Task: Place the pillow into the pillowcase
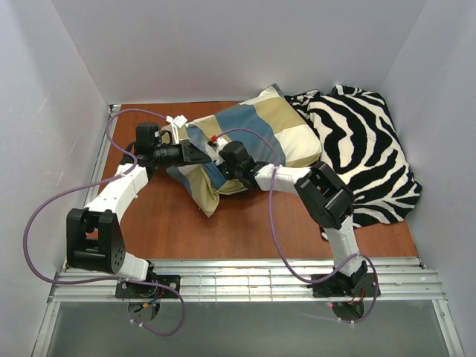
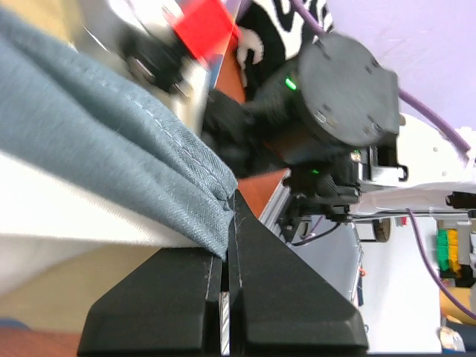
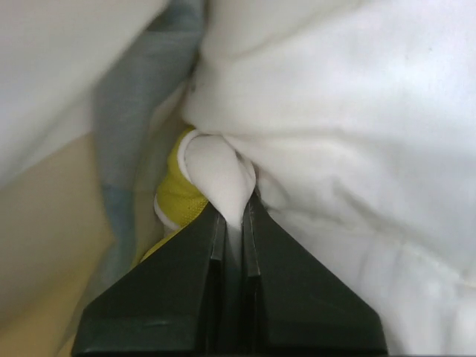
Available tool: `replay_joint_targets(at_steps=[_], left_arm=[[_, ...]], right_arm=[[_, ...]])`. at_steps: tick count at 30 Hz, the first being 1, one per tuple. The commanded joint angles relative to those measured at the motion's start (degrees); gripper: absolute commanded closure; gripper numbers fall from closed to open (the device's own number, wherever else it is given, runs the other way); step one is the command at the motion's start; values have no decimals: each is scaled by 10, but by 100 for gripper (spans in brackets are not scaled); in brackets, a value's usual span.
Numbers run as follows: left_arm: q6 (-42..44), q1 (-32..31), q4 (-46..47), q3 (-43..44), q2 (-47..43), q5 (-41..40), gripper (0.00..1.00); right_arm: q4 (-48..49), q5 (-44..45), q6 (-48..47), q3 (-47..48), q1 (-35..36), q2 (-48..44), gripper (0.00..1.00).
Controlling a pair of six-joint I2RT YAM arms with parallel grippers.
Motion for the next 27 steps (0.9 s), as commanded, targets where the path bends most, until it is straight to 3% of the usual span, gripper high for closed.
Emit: replay_joint_targets(at_steps=[1,4,6,7,10,15,16,19,23,24,27], left_arm=[[-26,9,76,58,-18,71,100],[25,10,16,55,-5,43,100],[67,12,-39,50,2,17,100],[106,13,-52,47,2,11,100],[172,14,-122,42,1,-62,99],[273,14,-209,24,2,-175,86],[287,14,-218,22,5,-201,85],[360,15,-284,33,16,-175,81],[382,15,-285,-5,-29,-148,82],[366,15,-272,-14,-51,-149,88],[360,16,-261,-23,-68,-137,100]], right_arm=[[-37,-14,-20,-43,8,-57,99],[-51,-64,-30,-50,9,-105,96],[-95,-80,-83,-26,9,-130,74],[-149,-75,-104,-14,8,-136,56],[-250,-20,-196,18,6,-163,34],[-377,15,-286,28,-8,-217,28],[-391,12,-302,34,-9,-225,24],[-421,-12,-323,53,-9,-255,3],[-423,0,-357,58,-7,-272,2],[-420,18,-364,57,-2,-266,5],[-426,125,-375,67,7,-217,21]])
